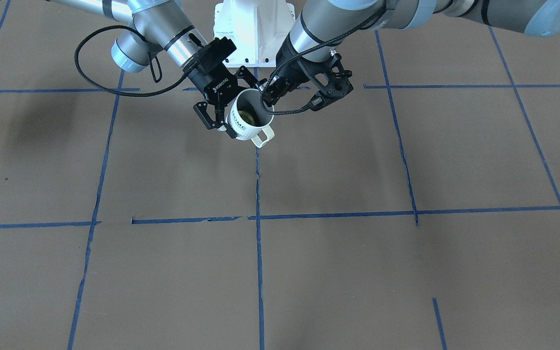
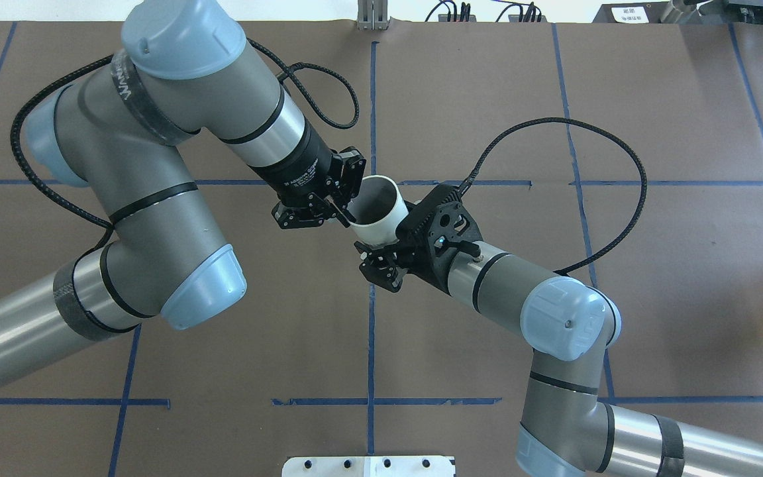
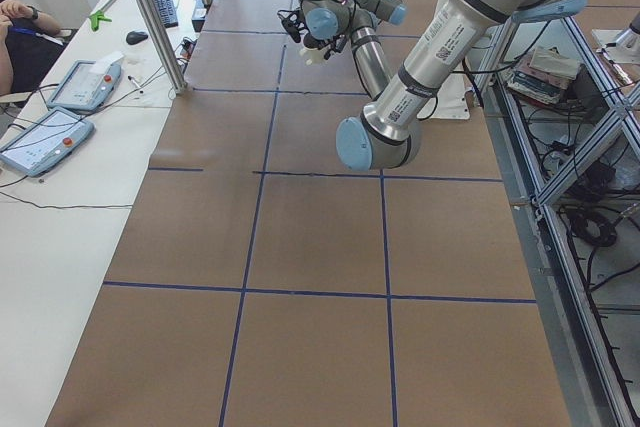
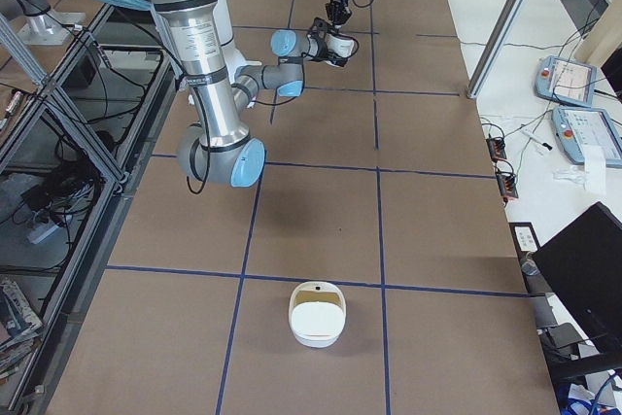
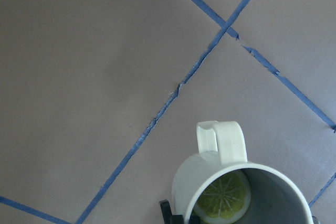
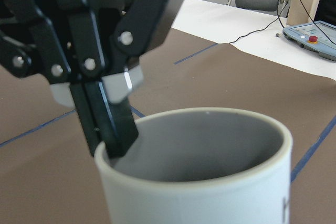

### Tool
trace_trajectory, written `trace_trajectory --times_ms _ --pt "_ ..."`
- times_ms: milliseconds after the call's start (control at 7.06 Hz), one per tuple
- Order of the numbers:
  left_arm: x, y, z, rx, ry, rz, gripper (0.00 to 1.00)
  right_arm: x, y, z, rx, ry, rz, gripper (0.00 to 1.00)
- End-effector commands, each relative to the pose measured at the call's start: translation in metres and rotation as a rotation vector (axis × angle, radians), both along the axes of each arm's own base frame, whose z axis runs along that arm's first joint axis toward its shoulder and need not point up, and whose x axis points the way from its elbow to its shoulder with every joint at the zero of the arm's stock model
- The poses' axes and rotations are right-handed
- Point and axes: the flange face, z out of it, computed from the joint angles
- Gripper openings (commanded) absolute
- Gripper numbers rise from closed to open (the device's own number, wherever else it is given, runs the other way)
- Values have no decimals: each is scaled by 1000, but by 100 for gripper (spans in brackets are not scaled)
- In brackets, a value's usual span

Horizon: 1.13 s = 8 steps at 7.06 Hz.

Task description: Left arm hands cup to right arm to dump lemon

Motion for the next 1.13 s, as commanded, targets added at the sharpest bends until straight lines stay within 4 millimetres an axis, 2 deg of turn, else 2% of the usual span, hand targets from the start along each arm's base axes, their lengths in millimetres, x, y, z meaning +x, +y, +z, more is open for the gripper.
trace_trajectory --times_ms 0,283,425,567,708,850,991 --pt "0 1 -1 3 3 2 0 0 -1 0 0 0 1 99" --pt "0 1 -1 9 11 3 0 1 -1 2 -1 3 2 99" --pt "-1 1 -2 12 13 4 0 1 -1 0 0 -1 2 88" --pt "-1 2 -2 19 20 4 3 1 0 -2 -3 -9 0 51" --pt "-1 3 0 34 28 12 97 3 -1 -3 -3 -13 1 26" --pt "-9 4 -5 46 42 11 100 1 0 -2 -4 -10 0 21" --pt "-32 -6 -11 50 53 -18 100 2 0 0 -5 -7 0 21"
